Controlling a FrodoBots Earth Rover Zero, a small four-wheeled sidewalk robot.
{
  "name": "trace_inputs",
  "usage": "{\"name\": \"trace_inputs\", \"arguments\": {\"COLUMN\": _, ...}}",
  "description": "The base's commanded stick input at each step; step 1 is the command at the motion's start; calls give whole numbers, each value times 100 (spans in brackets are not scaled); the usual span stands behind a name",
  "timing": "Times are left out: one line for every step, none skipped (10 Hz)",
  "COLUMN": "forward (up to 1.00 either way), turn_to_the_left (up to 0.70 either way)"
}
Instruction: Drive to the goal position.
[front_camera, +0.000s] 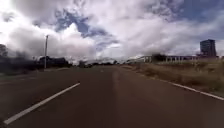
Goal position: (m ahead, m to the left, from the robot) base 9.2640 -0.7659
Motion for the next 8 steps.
{"name": "trace_inputs", "arguments": {"forward": 70, "turn_to_the_left": 0}}
{"name": "trace_inputs", "arguments": {"forward": 70, "turn_to_the_left": 0}}
{"name": "trace_inputs", "arguments": {"forward": 70, "turn_to_the_left": 0}}
{"name": "trace_inputs", "arguments": {"forward": 70, "turn_to_the_left": 0}}
{"name": "trace_inputs", "arguments": {"forward": 70, "turn_to_the_left": 0}}
{"name": "trace_inputs", "arguments": {"forward": 70, "turn_to_the_left": 0}}
{"name": "trace_inputs", "arguments": {"forward": 70, "turn_to_the_left": 0}}
{"name": "trace_inputs", "arguments": {"forward": 70, "turn_to_the_left": 0}}
